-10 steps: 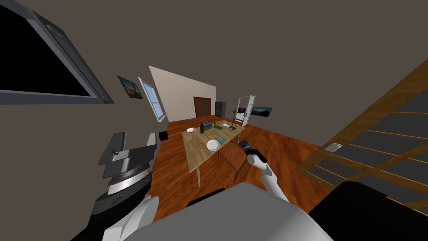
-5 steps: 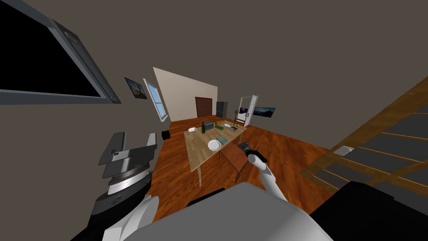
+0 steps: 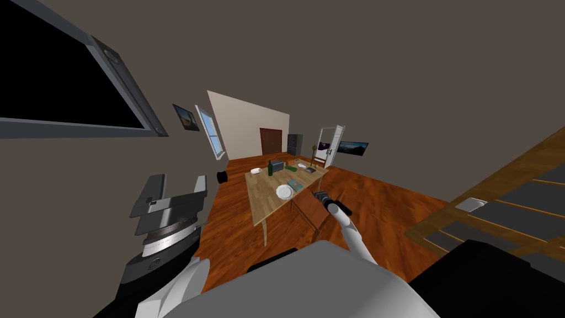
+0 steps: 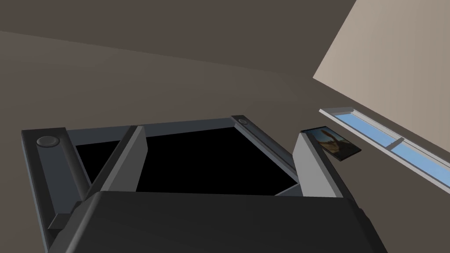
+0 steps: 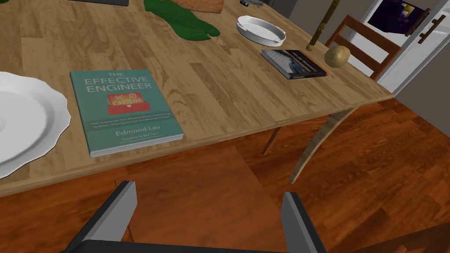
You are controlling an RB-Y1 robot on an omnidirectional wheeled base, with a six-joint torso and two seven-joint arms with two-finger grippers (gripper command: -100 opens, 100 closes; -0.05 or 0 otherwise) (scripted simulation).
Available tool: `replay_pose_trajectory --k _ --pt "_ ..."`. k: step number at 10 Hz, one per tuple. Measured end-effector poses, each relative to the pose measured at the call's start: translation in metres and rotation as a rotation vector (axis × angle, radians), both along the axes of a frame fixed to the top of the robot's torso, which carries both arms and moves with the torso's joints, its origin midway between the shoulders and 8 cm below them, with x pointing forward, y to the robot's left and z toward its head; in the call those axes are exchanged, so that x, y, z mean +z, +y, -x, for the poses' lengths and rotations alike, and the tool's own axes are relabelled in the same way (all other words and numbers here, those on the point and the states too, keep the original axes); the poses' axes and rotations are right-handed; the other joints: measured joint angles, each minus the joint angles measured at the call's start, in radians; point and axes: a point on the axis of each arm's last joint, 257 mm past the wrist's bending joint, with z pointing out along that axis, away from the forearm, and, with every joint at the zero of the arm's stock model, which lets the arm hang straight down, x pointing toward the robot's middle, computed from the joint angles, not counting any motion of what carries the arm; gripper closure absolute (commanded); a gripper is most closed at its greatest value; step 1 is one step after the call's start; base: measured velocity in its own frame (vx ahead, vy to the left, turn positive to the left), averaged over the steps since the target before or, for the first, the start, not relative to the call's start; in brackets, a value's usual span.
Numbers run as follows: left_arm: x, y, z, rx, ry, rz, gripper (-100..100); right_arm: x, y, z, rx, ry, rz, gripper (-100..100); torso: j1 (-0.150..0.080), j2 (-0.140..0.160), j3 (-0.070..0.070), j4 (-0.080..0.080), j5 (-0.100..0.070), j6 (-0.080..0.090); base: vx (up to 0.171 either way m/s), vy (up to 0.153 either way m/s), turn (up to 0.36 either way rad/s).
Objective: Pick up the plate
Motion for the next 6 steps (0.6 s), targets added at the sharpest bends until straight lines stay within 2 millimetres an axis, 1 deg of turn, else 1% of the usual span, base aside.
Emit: replay_pose_trajectory --k 2,4,6 --pt "0.0 0.0 0.0 0.0 0.0 0.0 0 -0.017 0.002 -0.001 -0.018 0.002 -0.119 -100 0.0 0.0 0.0 0.0 0.0 0.0 0.019 0.0 0.082" --pt "0.0 0.0 0.0 0.0 0.0 0.0 0 -0.037 0.01 0.0 -0.039 0.004 -0.264 -100 0.0 -0.001 0.0 0.0 0.0 0.0 0.021 -0.006 0.038" --pt "0.0 0.0 0.0 0.0 0.0 0.0 0 -0.052 0.018 -0.001 -0.061 0.004 -0.388 -100 0.0 -0.001 0.0 0.0 0.0 0.0 0.021 -0.005 0.04"
